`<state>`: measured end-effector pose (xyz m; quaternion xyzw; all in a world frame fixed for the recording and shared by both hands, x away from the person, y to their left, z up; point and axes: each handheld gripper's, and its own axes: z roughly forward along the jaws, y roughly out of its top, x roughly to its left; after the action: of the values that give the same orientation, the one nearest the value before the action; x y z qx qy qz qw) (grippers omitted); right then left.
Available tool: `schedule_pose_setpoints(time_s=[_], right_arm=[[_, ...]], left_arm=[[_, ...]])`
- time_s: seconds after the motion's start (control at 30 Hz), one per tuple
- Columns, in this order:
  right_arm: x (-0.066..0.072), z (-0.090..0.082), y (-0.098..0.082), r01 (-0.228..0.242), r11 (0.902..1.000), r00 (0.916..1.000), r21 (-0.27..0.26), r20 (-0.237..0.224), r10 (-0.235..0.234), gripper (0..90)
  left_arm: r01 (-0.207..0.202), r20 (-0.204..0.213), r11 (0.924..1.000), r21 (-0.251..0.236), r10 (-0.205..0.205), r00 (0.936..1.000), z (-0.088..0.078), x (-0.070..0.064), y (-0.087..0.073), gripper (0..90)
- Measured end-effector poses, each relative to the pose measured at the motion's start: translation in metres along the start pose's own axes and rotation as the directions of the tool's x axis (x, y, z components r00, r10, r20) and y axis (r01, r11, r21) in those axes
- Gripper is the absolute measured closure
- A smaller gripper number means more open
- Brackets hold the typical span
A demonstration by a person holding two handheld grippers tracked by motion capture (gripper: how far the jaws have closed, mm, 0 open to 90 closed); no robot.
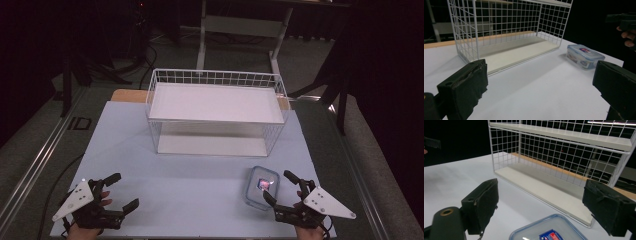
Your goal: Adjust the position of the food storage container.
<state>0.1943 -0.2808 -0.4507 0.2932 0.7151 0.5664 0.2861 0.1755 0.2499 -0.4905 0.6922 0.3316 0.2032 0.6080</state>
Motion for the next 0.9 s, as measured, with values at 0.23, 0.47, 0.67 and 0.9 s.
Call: schedule_pose_setpoints(time_s=[0.23, 0.47, 0.67, 0.9], right_arm=[[0.002, -0.009, 0.006, 0.006, 1.0000, 0.9990, -0.006, 0.044, -0.006, 13.4], [-0.002, -0.015, 0.017, -0.033, 0.9990, 0.9971, 0.030, 0.069, 0.031, 11.4], [-0.015, -0.009, 0.022, -0.059, 0.9931, 0.9967, 0.102, 0.062, 0.052, 13.1], [-0.026, -0.007, 0.019, -0.073, 0.9827, 0.9973, 0.170, 0.025, 0.070, 24.1]], left_arm=[[-0.012, 0.002, 0.9999, 0.007, 0.012, 0.9999, 0.007, 0.000, 0.002, 0.9], [-0.007, 0.022, 1.0000, 0.001, 0.007, 0.9997, 0.012, 0.002, 0.003, 0.9], [-0.005, 0.027, 1.0000, -0.001, 0.005, 0.9996, 0.014, 0.002, 0.004, 0.9], [-0.002, 0.031, 1.0000, 0.002, 0.002, 0.9995, 0.013, 0.001, 0.003, 0.9]])
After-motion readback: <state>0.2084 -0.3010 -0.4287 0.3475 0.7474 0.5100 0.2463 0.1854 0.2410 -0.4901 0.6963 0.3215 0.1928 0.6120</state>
